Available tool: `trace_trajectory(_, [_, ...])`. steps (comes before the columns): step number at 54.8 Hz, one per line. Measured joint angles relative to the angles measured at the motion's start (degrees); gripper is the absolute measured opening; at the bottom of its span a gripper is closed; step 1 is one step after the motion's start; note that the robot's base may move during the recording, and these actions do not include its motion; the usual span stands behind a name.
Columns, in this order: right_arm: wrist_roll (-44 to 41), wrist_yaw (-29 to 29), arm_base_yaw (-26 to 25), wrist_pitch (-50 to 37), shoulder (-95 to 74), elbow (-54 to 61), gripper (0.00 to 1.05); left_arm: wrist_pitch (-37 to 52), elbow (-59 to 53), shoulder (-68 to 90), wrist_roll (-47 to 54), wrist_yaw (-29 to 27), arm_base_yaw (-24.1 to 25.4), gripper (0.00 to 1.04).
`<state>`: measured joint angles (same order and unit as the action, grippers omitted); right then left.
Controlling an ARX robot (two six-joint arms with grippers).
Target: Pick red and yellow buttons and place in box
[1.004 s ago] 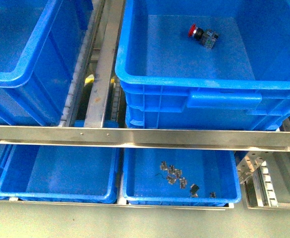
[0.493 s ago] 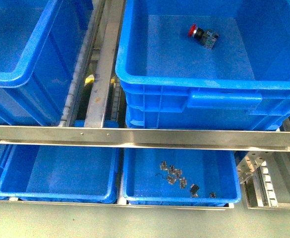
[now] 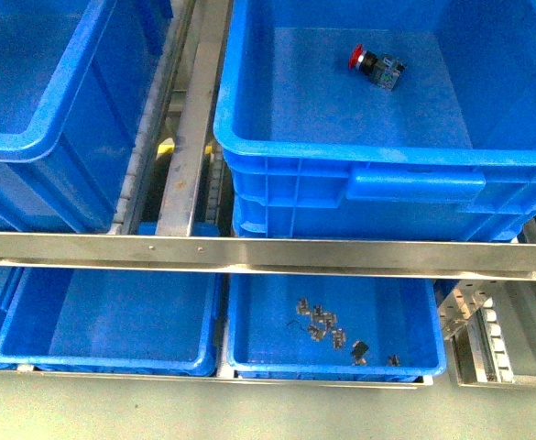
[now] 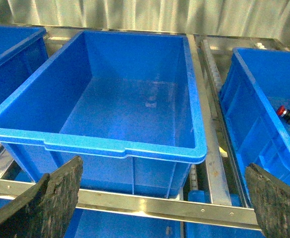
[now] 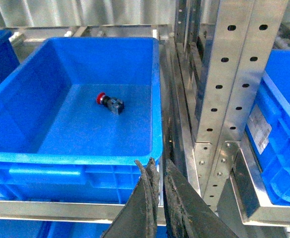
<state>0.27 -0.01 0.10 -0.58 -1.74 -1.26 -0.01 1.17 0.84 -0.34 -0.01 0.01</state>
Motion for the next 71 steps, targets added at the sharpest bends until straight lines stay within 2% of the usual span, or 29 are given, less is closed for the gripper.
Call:
trace_trajectory(10, [-0.1, 0.0, 0.0, 0.5, 1.4, 0.0, 0.04, 0.0, 0.0, 0.0, 0.0, 0.0, 0.0, 0.97])
trace_trajectory(15, [-0.1, 0.0, 0.0, 0.5, 1.5, 0.0, 0.28, 0.0, 0.0, 0.0, 0.0, 0.0, 0.0, 0.97])
trace_trajectory(21, [-0.1, 0.0, 0.0, 0.5, 1.5, 0.0, 0.48, 0.0, 0.0, 0.0, 0.0, 0.0, 0.0, 0.97])
trace_trajectory(26, [-0.1, 0.2, 0.0, 0.5, 1.5, 0.0, 0.72, 0.0, 0.0, 0.0, 0.0, 0.2, 0.0, 0.97])
trace_trajectory(28, [-0.1, 0.3, 0.0, 0.5, 1.5, 0.0, 0.77, 0.0, 0.0, 0.0, 0.0, 0.1, 0.0, 0.97])
trace_trajectory(33, [-0.1, 0.3, 0.0, 0.5, 1.5, 0.0, 0.99, 0.0, 0.0, 0.0, 0.1, 0.2, 0.0, 0.97])
trace_trajectory(71, [-0.1, 0.1, 0.0, 0.7, 1.5, 0.0, 0.98, 0.0, 0.0, 0.0, 0.1, 0.0, 0.0, 0.97])
